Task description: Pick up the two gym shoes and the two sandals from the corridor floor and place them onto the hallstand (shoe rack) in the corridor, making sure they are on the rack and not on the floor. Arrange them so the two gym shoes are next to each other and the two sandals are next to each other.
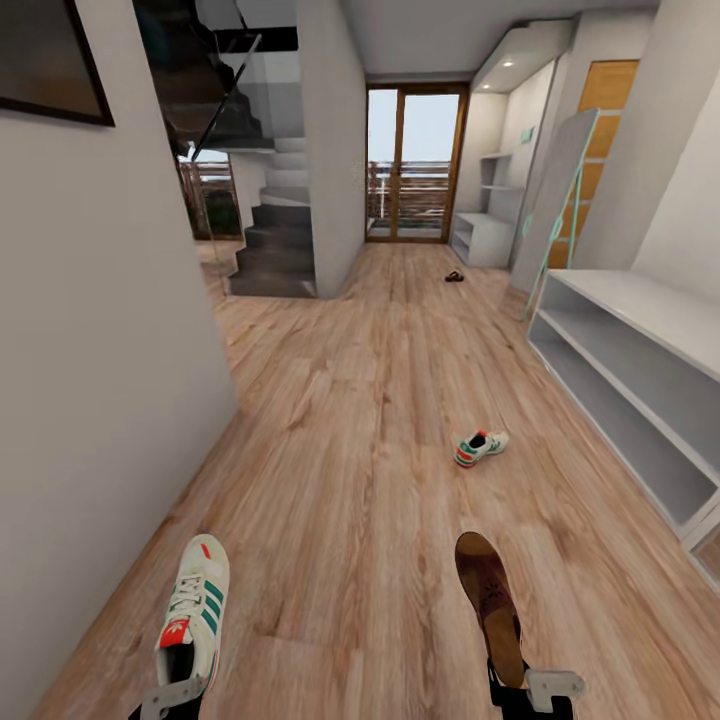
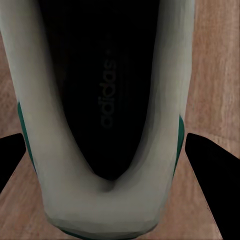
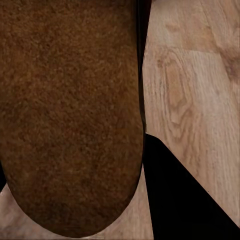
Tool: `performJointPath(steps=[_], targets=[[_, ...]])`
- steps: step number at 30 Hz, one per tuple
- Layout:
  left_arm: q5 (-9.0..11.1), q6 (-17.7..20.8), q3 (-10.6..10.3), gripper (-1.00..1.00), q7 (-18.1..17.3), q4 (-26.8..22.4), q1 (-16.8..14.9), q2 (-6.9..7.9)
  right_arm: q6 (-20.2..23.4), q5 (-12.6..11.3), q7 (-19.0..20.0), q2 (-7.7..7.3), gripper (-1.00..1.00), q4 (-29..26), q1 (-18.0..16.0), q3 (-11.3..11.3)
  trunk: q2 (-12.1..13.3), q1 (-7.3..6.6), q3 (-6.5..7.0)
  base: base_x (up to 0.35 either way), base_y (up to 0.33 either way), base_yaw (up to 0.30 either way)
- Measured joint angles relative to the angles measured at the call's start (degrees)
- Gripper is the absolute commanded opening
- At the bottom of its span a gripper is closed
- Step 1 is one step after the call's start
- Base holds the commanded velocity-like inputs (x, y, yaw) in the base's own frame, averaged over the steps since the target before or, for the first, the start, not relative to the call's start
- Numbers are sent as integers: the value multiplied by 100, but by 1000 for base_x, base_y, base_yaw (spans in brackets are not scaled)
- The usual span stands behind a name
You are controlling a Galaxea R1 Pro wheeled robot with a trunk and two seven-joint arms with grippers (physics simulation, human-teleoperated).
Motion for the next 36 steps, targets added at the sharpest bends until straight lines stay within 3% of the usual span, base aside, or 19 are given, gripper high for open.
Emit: performJointPath(steps=[11, 36], targets=[[0, 0, 0, -100, 0, 0, 0, 0, 3, -6, -7, 0, -100, -13, 1, 0, 0, 0, 88, 340, 120, -78], [0, 0, 0, -100, 0, 1, 0, 0, 4, -6, -8, 0, -100, -15, 0, -9, 0, 0, 96, 340, 59, -5]])
